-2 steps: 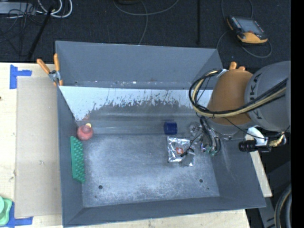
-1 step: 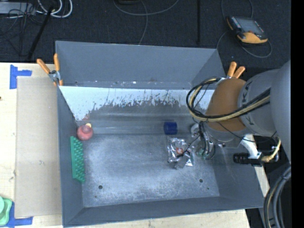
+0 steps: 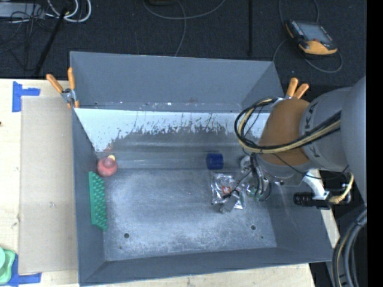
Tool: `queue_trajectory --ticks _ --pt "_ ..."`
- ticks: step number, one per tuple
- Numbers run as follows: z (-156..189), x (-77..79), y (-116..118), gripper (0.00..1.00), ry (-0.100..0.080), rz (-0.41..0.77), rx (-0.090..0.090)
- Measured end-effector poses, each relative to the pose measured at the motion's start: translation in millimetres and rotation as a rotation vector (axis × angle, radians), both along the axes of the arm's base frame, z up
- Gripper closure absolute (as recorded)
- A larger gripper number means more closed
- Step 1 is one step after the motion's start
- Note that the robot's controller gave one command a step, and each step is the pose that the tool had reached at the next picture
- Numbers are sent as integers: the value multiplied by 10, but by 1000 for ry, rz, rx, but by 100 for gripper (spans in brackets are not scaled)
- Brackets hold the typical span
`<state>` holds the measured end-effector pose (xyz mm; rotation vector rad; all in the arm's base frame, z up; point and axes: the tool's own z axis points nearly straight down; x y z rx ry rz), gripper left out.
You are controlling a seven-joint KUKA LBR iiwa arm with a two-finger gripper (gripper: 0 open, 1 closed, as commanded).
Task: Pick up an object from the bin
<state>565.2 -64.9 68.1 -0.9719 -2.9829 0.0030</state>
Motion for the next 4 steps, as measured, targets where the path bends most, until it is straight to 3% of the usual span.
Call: queue_trajectory --ticks 1,4 --pt "5 0 6 100 2 3 1" --pt "447 12 4 100 -6 16 0"
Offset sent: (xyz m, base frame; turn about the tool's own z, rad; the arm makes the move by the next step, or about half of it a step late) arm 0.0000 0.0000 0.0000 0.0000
